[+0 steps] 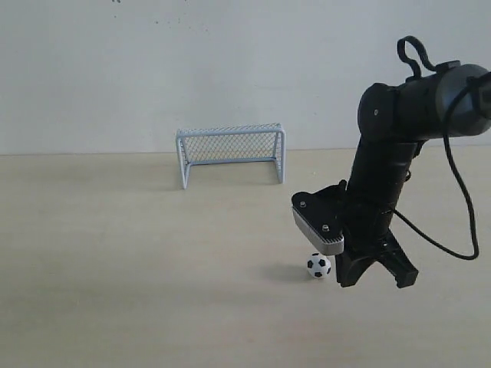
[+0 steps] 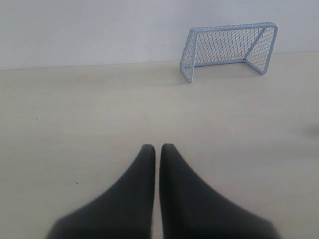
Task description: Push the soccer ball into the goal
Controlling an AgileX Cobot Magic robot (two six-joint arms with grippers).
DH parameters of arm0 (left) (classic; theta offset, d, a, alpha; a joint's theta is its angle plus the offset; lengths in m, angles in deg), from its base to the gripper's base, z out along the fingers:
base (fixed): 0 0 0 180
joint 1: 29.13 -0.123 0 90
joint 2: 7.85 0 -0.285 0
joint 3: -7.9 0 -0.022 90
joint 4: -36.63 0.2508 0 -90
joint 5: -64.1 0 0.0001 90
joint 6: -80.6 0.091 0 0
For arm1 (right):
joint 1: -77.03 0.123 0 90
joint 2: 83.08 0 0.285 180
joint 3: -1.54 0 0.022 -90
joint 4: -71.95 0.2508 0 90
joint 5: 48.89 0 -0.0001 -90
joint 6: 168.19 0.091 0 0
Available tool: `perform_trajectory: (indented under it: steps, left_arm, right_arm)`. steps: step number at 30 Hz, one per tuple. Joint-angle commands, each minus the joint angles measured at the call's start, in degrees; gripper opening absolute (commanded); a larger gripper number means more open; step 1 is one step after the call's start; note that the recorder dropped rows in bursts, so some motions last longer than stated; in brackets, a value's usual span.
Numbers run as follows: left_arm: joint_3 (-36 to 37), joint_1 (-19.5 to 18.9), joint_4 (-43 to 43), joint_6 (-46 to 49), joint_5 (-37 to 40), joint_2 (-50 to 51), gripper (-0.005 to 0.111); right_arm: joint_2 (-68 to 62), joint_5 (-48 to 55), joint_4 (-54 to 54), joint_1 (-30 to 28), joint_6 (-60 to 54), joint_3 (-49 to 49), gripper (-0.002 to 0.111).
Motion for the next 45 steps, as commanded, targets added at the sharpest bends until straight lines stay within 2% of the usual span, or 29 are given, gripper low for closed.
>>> perform_trajectory:
  steps: [1, 4, 9, 16, 41, 43, 44, 45]
  left_arm:
    - [0.2, -0.2, 0.1, 0.3, -0.2, -0.2, 0.004]
    - [0.2, -0.2, 0.1, 0.3, -0.2, -0.2, 0.004]
    - [0.2, -0.2, 0.1, 0.3, -0.2, -0.2, 0.004]
    - [0.2, -0.2, 0.1, 0.3, -0.2, -0.2, 0.004]
    - [0.2, -0.2, 0.1, 0.3, -0.2, -0.2, 0.004]
    - [0.2, -0.2, 0.1, 0.3, -0.2, -0.2, 0.004]
    - [0.2, -0.2, 0.1, 0.3, -0.2, -0.2, 0.004]
    - [0.2, -0.2, 0.1, 0.3, -0.2, -0.2, 0.004]
  right_arm:
    - [-1.0, -0.4, -1.1, 2.3, -0.1, -0.4, 0.000]
    - [-2.2, -1.6, -2.1, 3.9, -0.1, -0.4, 0.000]
    - [-3.2, -1.6, -10.3, 4.5, 3.8, -1.1, 0.000]
    - [-3.2, -0.8, -8.2, 4.5, 4.6, -5.4, 0.000]
    - [-3.2, 7.2, -8.2, 4.5, 4.0, -5.3, 0.000]
    - [-3.2, 4.7, -8.2, 4.5, 4.0, -5.3, 0.000]
    - [-3.3, 0.1, -8.3, 4.5, 4.0, -5.3, 0.000]
    - [-3.6, -8.8, -9.0, 4.5, 5.0, -5.3, 0.000]
